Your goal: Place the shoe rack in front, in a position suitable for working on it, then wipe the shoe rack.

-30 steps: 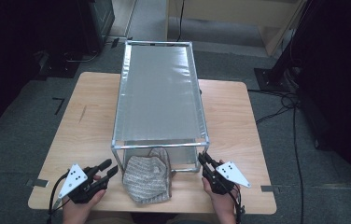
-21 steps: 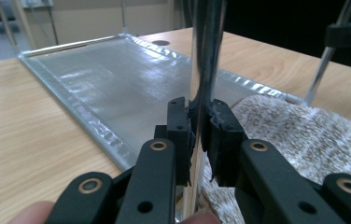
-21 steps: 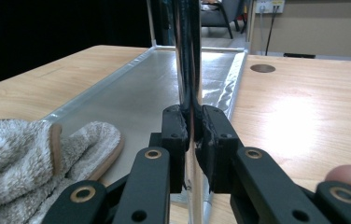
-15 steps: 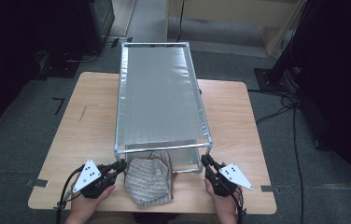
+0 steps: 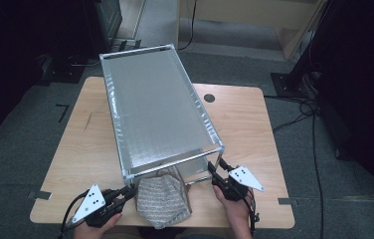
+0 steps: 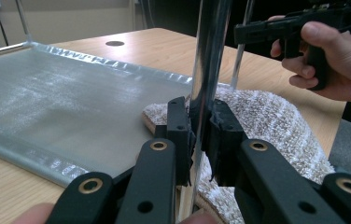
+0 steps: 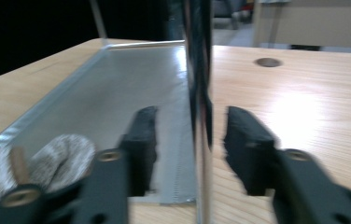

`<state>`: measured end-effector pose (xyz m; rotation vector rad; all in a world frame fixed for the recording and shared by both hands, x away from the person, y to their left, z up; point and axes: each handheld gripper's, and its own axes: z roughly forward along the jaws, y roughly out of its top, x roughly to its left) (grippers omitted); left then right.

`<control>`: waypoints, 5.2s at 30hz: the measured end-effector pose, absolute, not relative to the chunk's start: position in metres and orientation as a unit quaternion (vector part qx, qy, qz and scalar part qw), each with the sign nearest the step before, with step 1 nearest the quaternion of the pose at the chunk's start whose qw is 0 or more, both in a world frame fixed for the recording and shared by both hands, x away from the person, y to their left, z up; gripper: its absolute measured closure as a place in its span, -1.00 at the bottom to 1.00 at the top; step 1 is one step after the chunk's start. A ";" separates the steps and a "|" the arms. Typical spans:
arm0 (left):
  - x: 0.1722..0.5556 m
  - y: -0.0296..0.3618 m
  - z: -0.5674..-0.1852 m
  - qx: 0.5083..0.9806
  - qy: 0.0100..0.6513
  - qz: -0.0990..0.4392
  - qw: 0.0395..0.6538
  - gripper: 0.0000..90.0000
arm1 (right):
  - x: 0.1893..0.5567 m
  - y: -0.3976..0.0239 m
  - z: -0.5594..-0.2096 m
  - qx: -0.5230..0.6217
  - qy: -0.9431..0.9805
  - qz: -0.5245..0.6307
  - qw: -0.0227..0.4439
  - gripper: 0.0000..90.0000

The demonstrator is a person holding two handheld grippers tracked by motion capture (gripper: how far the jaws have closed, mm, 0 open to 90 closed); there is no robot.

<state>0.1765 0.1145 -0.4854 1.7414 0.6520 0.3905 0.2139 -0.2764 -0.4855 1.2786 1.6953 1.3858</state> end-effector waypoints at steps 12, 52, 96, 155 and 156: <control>0.184 0.100 -0.487 0.743 0.275 0.155 0.590 0.77 | 0.149 -0.240 -0.472 0.394 0.685 0.565 0.239 -0.42; 0.179 0.101 -0.478 0.741 0.228 0.117 0.621 0.78 | 0.184 -0.240 -0.503 0.510 0.686 0.426 0.297 0.45; 0.173 0.092 -0.479 0.745 0.206 0.098 0.626 0.79 | 0.187 -0.229 -0.515 0.496 0.722 0.400 0.270 0.49; 0.172 0.098 -0.480 0.744 0.204 0.087 0.630 0.78 | 0.157 -0.291 -0.449 0.517 0.589 0.483 0.390 0.50; 0.172 0.098 -0.480 0.745 0.204 0.088 0.629 0.78 | 0.160 -0.293 -0.451 0.525 0.595 0.474 0.381 0.50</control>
